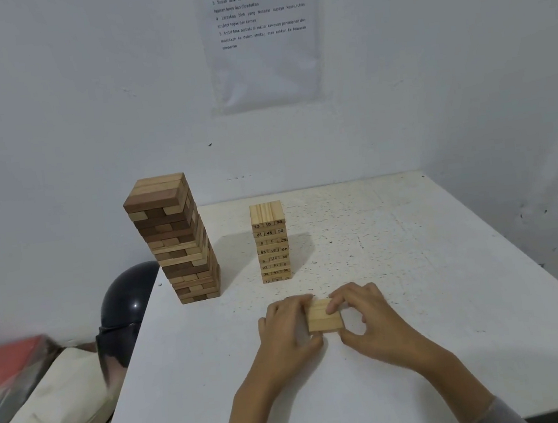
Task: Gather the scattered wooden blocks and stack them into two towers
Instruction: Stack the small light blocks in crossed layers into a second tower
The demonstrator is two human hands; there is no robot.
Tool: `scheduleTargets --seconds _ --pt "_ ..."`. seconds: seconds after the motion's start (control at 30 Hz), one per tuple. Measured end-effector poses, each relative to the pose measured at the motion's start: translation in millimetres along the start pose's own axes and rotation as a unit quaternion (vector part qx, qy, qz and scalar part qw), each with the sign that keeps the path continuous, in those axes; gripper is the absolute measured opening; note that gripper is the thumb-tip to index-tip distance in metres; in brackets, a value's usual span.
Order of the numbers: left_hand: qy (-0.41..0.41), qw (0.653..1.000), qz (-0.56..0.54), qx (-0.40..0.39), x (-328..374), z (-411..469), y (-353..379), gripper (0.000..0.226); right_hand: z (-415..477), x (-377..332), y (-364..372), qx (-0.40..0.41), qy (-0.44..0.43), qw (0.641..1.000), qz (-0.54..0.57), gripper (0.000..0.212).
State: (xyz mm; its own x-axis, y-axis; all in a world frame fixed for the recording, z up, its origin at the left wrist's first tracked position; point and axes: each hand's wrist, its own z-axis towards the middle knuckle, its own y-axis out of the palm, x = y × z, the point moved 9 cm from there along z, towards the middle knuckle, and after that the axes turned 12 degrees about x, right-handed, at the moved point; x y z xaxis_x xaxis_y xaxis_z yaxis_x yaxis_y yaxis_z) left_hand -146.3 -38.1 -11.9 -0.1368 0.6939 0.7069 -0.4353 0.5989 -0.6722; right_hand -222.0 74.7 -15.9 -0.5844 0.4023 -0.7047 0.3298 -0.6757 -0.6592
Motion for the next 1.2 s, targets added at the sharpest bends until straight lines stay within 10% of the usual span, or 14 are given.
scheduleTargets --seconds 0.57,1.2 --pt "0.020 0.962 -0.211 0.175 29.1 14.9 -81.5 0.074 30.6 -47.2 -46.9 0.110 0.029 0.959 0.258 0.060" --pt "-0.035 0.936 -0.261 0.235 13.5 90.9 -105.7 0.061 125.2 -78.8 -42.3 0.156 0.031 0.953 0.256 0.051"
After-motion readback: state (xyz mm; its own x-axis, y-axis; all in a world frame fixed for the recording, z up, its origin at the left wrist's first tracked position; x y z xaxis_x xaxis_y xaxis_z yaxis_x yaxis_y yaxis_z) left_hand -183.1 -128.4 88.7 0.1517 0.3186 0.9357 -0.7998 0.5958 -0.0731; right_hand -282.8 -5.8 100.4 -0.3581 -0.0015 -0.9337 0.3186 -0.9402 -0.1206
